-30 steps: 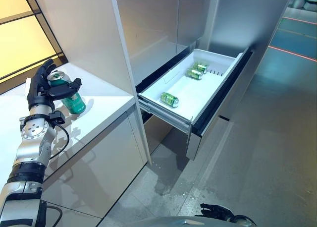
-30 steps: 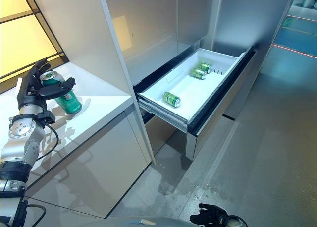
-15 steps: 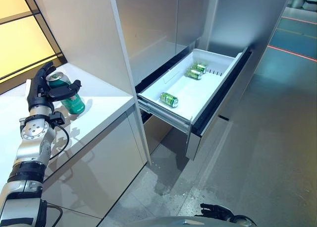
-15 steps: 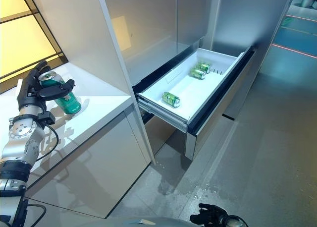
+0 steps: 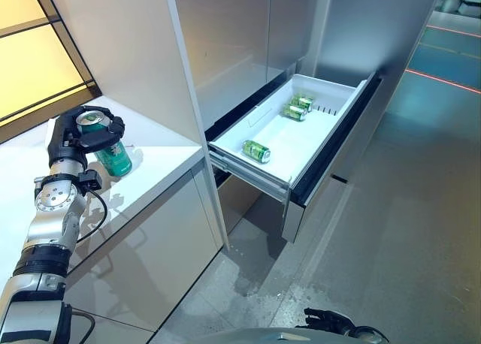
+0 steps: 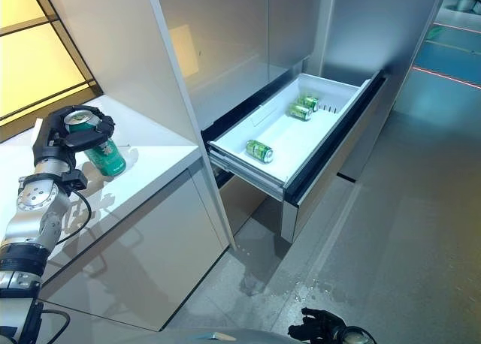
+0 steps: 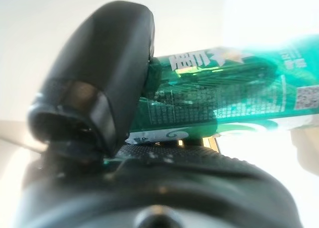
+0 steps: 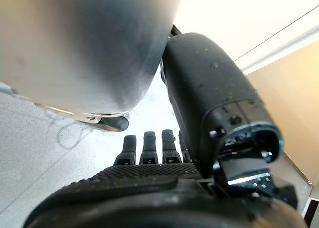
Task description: Put drinks into fridge and close the fridge
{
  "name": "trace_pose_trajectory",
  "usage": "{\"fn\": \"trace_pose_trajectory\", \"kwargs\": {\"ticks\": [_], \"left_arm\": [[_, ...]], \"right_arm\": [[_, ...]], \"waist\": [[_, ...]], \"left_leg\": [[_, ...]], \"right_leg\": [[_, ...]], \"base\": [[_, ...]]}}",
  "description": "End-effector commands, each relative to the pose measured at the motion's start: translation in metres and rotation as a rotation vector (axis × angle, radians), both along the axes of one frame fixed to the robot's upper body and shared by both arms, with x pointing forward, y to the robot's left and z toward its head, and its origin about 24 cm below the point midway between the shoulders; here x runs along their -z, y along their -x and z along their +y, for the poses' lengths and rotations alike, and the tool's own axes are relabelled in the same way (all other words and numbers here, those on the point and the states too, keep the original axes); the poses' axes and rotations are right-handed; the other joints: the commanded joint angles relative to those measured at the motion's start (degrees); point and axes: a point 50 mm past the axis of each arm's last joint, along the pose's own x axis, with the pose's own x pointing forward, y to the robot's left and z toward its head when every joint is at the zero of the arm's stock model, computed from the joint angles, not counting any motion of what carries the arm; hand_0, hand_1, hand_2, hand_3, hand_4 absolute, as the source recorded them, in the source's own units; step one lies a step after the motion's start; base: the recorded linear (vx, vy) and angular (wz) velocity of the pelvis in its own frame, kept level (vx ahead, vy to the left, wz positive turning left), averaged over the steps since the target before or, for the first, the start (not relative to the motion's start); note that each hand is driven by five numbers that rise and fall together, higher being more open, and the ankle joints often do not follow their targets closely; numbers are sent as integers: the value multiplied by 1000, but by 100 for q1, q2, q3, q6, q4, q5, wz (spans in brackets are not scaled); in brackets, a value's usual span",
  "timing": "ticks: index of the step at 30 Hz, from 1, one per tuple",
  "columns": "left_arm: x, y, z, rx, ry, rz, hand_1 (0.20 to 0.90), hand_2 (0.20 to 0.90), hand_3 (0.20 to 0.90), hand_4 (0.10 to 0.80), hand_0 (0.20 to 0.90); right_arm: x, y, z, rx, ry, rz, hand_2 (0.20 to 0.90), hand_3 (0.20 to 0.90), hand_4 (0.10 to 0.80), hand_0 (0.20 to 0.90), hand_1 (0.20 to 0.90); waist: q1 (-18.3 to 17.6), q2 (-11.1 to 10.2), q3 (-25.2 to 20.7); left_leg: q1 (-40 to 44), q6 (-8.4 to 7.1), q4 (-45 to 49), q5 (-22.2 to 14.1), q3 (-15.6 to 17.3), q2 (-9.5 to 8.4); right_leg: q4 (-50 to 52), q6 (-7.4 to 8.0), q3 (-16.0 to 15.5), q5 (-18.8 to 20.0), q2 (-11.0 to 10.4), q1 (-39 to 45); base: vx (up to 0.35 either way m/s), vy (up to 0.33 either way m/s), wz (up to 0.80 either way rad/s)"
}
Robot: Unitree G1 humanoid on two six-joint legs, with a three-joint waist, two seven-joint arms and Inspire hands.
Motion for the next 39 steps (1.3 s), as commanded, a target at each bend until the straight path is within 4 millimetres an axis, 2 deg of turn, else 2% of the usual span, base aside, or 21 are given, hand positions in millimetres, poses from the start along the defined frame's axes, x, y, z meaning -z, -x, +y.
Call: {"fn": "trace_pose_trajectory", "kwargs": {"ticks": [1,6,9,13,16,19,21,24,26,27,29,30,35,39], "left_arm": [[-118,-12,-37,233,-57,-524,300,300,200,100,300],[-160,10,-92,550,21,-794,300,300,200,100,300],[-171,22,-124,739,32,-874,300,300,200,100,300],[-174,37,-158,938,-21,-916,300,300,200,100,300],[-170,42,-172,1034,-44,-907,300,300,200,100,300],[-162,43,-179,1099,-44,-875,300,300,200,100,300],[-150,43,-181,1135,-34,-839,300,300,200,100,300],[-136,43,-181,1151,-33,-806,300,300,200,100,300],[-123,43,-177,1155,-17,-775,300,300,200,100,300],[-114,43,-174,1149,-9,-756,300,300,200,100,300],[-106,42,-170,1140,4,-735,300,300,200,100,300],[-104,42,-169,1139,8,-731,300,300,200,100,300],[-87,40,-166,1126,50,-668,300,300,200,100,300],[-81,41,-170,1127,68,-636,300,300,200,100,300]], "right_arm": [[-5,1,-18,14,4,-38,900,900,800,900,900],[-17,-34,-2,-41,-120,-227,900,900,800,900,900],[-25,-51,16,-87,-216,-300,900,900,800,900,900],[-32,-60,42,-132,-400,-287,900,900,800,900,900],[-36,-59,63,-155,-565,-225,900,900,800,900,900],[-48,-65,79,-181,-704,-205,900,900,800,900,900],[-64,-74,89,-217,-813,-226,900,900,800,900,900],[-89,-90,95,-279,-880,-320,900,900,800,900,900],[-120,-110,93,-339,-917,-437,900,900,800,900,900],[-146,-127,92,-394,-938,-544,900,900,800,900,900],[-181,-145,93,-449,-953,-703,900,900,800,900,900],[-186,-147,93,-456,-959,-732,900,900,800,900,900],[-264,-165,103,-577,-1018,-1049,900,900,800,900,900],[-285,-165,107,-628,-1051,-1124,900,900,800,900,900]], "waist": [[-131,156,-126],[-89,113,-136],[-95,99,-142],[-100,66,-140],[-77,31,-133],[-48,-8,-98],[-21,-50,-64],[1,-87,-26],[19,-117,1],[28,-133,19],[29,-146,38],[29,-146,41],[7,-156,53],[4,-162,52]], "left_leg": [[16,239,161,-716,-51,-256],[12,240,130,-687,-107,-241],[19,232,91,-665,-144,-243],[32,215,61,-639,-160,-230],[48,206,47,-619,-200,-225],[62,193,39,-590,-258,-223],[61,178,37,-561,-301,-219],[51,160,37,-524,-340,-211],[29,149,36,-482,-364,-202],[16,142,36,-455,-367,-187],[-6,134,39,-428,-368,-176],[-8,134,40,-424,-367,-174],[-42,138,51,-405,-371,-154],[-57,134,59,-399,-375,-150]], "right_leg": [[729,524,33,-642,-142,-264],[717,501,10,-641,-136,-257],[681,491,-6,-642,-124,-245],[624,490,-43,-635,-111,-198],[591,481,-78,-631,-99,-155],[558,467,-126,-612,-90,-106],[525,458,-170,-585,-91,-67],[508,439,-218,-557,-91,-49],[502,427,-242,-530,-89,-50],[501,416,-255,-516,-88,-52],[501,404,-257,-505,-80,-61],[501,402,-256,-504,-79,-61],[494,388,-226,-504,-66,-81],[462,381,-227,-500,-63,-66]], "base": [[0,0,0],[-7,-6,0],[-40,-31,-1],[-37,-43,-2],[-31,-56,1],[-34,-62,3],[-42,-66,7],[-39,-50,9],[-44,-50,6],[-39,-46,4],[-18,-22,1],[0,0,0],[-12,-22,-1],[-6,-14,2]]}}
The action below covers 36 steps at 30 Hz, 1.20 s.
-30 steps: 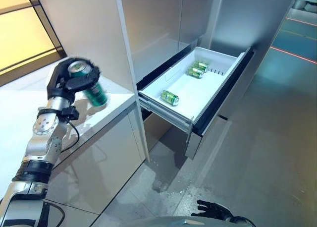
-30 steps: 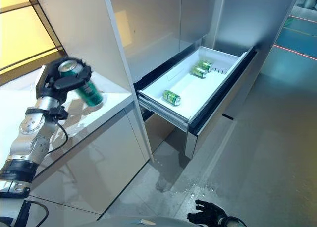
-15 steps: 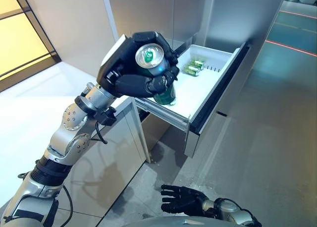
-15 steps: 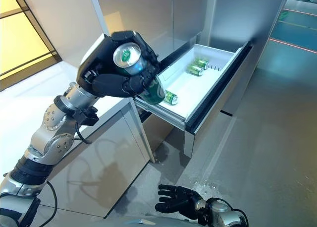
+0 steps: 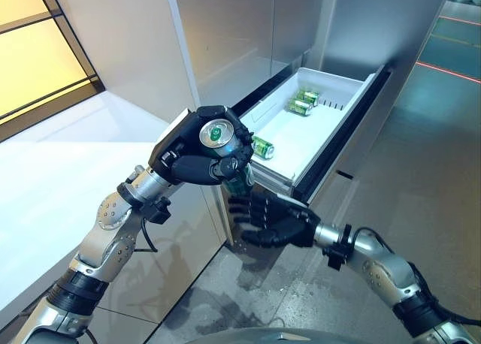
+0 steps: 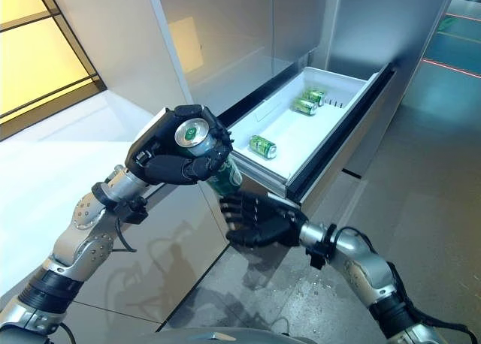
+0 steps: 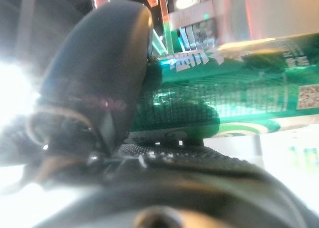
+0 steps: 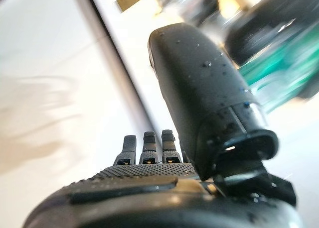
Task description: Put drinks into fridge and close the fridge
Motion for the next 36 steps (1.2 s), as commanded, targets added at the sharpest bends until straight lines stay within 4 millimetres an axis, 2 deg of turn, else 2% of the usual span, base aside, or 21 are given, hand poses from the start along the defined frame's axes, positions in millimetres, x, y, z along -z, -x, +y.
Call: {"fn": "trace_pose_trajectory", "kwargs": {"ticks": [1,5,13,18,24,36], "left_arm": [[-57,-1,1,6,137,-281,300,300,200,100,300],[-54,-4,-8,18,130,-249,300,300,200,100,300],[-54,-11,-24,63,110,-216,300,300,200,100,300],[-53,-13,-29,79,114,-207,300,300,200,100,300],[-55,-10,-32,94,160,-244,300,300,200,100,300],[-75,7,-33,116,232,-405,300,300,200,100,300]], "right_arm": [[-71,-10,21,-82,-257,-291,900,900,800,900,900],[-85,-11,28,-96,-282,-322,900,900,800,900,900],[-92,-11,44,-160,-255,-359,900,900,800,900,900],[-102,-13,48,-130,-252,-409,900,900,800,900,900],[-102,-24,41,28,-199,-409,900,900,800,900,900],[-96,-30,40,111,-154,-392,900,900,800,900,900]], "waist": [[-42,-204,-196],[-37,-218,-193],[-57,-220,-181],[-71,-219,-184],[-120,-212,-192],[-125,-203,-231]], "left_leg": [[-121,141,34,-412,-208,-147],[-139,129,45,-395,-215,-141],[-152,87,33,-357,-168,-113],[-153,74,38,-353,-132,-101],[-148,64,57,-359,-79,-98],[-140,87,26,-379,-91,-127]], "right_leg": [[493,363,-89,-514,-70,-185],[490,354,-108,-502,-66,-187],[444,353,-160,-460,-64,-179],[408,353,-147,-439,-52,-169],[380,353,-103,-417,-40,-168],[375,364,-63,-413,-54,-183]], "base": [[-12,-23,7],[-5,-7,1],[0,0,0],[0,0,0],[0,0,0],[0,0,0]]}}
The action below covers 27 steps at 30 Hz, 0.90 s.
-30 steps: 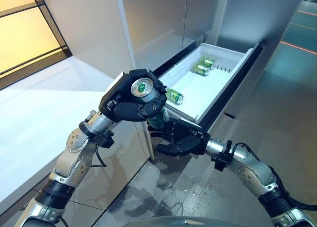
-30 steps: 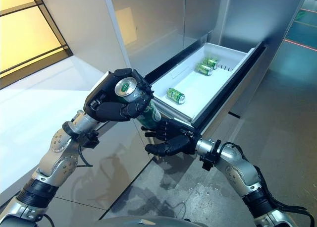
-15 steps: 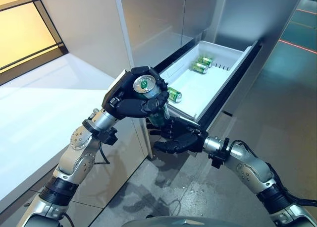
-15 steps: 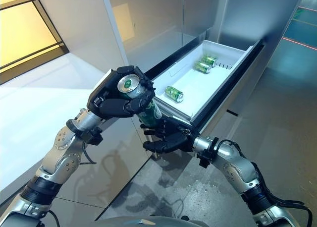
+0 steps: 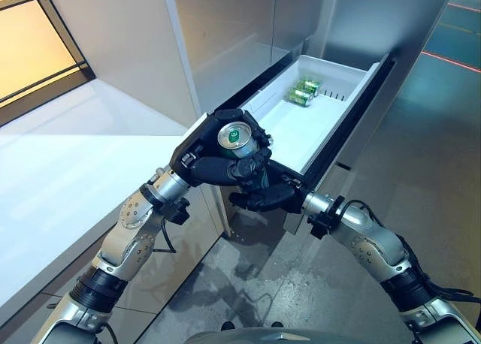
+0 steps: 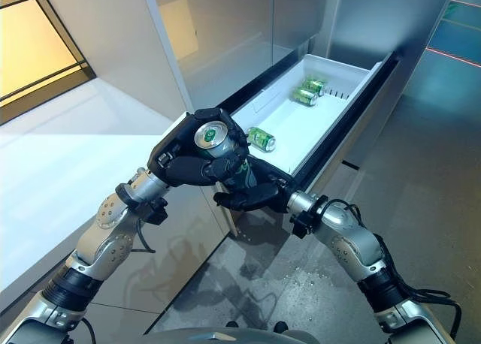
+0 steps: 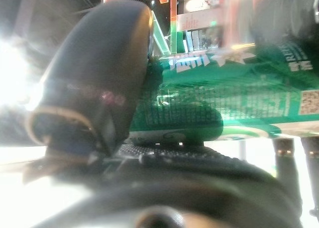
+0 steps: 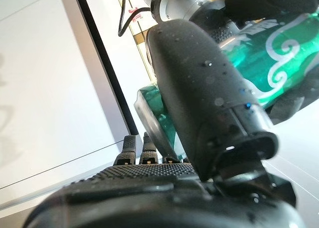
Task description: Put drinks into fridge and close the fridge
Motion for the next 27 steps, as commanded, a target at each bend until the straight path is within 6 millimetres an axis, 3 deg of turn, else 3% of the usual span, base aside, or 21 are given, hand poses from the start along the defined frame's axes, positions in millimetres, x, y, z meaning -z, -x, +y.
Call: {"fn": "trace_pose_trajectory", "kwargs": {"ticks": [1,10,19,27], "left_arm": [[-82,12,-6,52,223,-455,300,300,200,100,300],[-84,12,-4,27,193,-447,300,300,200,100,300],[-68,1,-7,38,134,-331,300,300,200,100,300],[-57,-2,-17,74,101,-273,300,300,200,100,300]], "right_arm": [[-67,-8,21,-49,-157,-289,900,900,800,900,900],[-69,-6,22,-81,-151,-286,900,900,800,900,900],[-72,-6,25,-141,-112,-317,900,900,800,900,900],[-88,-6,32,-166,-75,-429,900,900,800,900,900]], "waist": [[-60,-155,-426],[-32,-164,-444],[-32,-171,-446],[-20,-173,-421]], "left_leg": [[-57,94,22,-383,-96,-130],[-52,118,10,-405,-102,-162],[-42,136,10,-400,-94,-188],[-17,150,14,-415,-101,-206]], "right_leg": [[375,364,-47,-410,-47,-111],[347,398,-45,-374,-75,-114],[338,433,3,-326,-83,-135],[312,441,43,-303,-79,-120]], "base": [[0,0,0],[0,0,0],[0,0,0],[0,0,0]]}}
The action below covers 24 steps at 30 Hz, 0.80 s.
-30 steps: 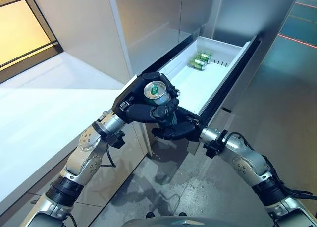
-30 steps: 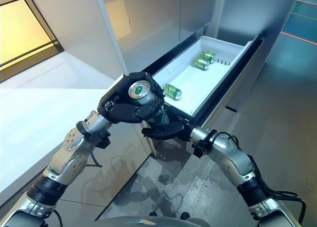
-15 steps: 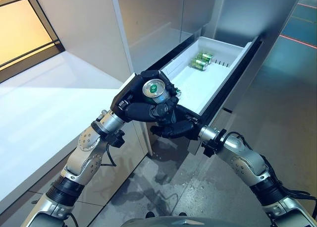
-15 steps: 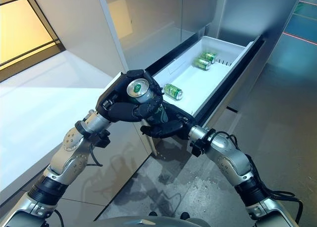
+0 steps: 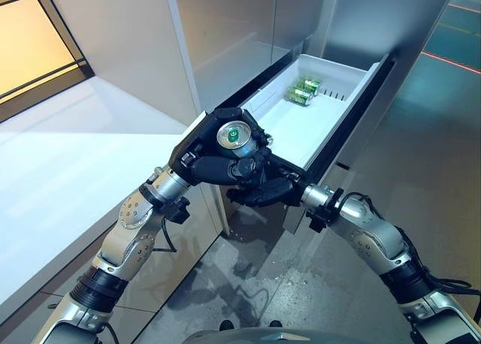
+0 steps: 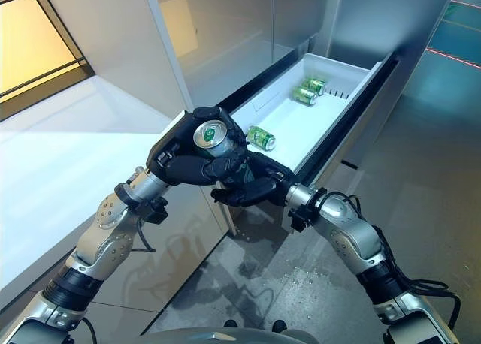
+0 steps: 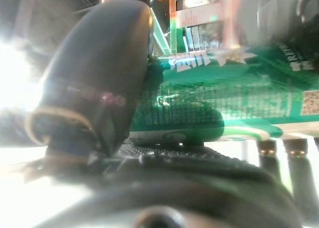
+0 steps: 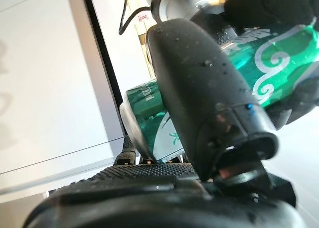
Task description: Put drinks into fridge and close the fridge
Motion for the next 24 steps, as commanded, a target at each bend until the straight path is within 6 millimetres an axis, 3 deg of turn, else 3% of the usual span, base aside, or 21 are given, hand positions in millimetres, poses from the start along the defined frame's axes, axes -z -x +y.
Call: {"fn": "trace_pose_trajectory", "kwargs": {"ticks": [1,11,24], "left_arm": [[-56,-2,-18,100,112,-257,300,300,200,100,300],[-50,-5,-23,105,101,-222,300,300,200,100,300],[-45,-5,-25,107,115,-207,300,300,200,100,300]], "right_arm": [[-75,2,32,-167,-129,-342,900,900,800,900,900],[-78,1,38,-203,-107,-313,900,900,800,900,900],[-54,8,50,-290,-242,-18,900,900,800,900,900]], "waist": [[-45,-121,-454],[-18,-145,-461],[-8,-155,-465]], "left_leg": [[-23,151,13,-418,-142,-203],[-17,157,23,-428,-160,-230],[17,159,22,-425,-161,-229]], "right_leg": [[310,442,-1,-302,-82,-105],[256,447,20,-269,-81,-86],[266,464,-11,-268,-95,-56]], "base": [[0,0,0],[0,0,0],[0,0,0]]}}
